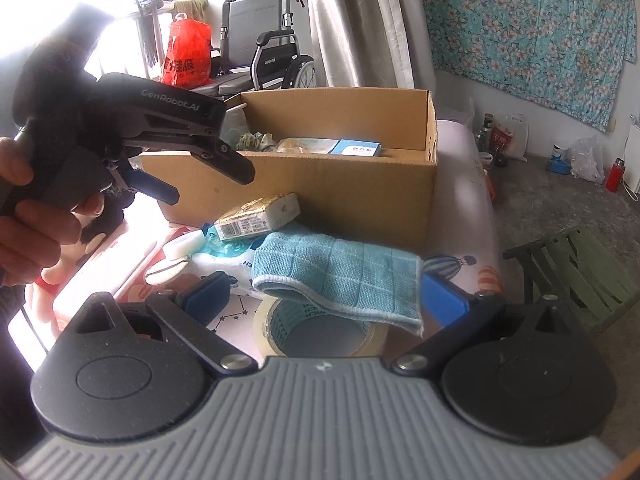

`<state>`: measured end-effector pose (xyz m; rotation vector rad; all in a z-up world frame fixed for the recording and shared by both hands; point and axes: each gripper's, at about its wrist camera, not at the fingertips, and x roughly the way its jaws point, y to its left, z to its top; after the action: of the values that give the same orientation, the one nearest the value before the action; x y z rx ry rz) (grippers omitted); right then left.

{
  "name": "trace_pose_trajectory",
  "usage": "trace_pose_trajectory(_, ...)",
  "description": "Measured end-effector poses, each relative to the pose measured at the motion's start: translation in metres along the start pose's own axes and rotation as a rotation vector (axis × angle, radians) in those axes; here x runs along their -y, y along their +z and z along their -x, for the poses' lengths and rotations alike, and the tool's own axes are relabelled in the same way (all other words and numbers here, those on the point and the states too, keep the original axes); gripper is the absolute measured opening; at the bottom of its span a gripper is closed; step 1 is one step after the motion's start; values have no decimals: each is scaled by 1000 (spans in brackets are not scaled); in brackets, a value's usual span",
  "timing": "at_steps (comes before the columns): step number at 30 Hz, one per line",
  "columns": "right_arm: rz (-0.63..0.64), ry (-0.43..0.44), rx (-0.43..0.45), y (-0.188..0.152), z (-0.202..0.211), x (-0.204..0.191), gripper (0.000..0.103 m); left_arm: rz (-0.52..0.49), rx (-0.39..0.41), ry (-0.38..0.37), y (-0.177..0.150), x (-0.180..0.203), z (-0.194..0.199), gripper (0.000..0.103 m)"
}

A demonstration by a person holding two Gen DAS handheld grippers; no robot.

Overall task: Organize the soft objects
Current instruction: 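Reach the left tool to the gold tissue pack and grasp it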

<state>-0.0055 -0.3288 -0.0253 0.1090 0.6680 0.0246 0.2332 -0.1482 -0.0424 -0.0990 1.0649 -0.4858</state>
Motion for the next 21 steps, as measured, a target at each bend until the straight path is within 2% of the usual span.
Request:
trace_pose_trajectory(3, -7, 4, -4, -2, -3, 5, 102, -16, -38, -6, 13, 2, -16, 103)
trace_pose_trajectory(8, -26, 0, -10, -5, -5, 13, 102, -15, -117, 40, 28, 2, -43, 103)
trace_pose_trajectory(14, -50, -5, -14, -9, -7, 19, 102, -44, -191, 113, 27, 5, -66, 102)
trace_pose_trajectory(21, -61, -7, -15, -13, -6, 23, 102, -32, -212, 137, 23, 3, -77, 82)
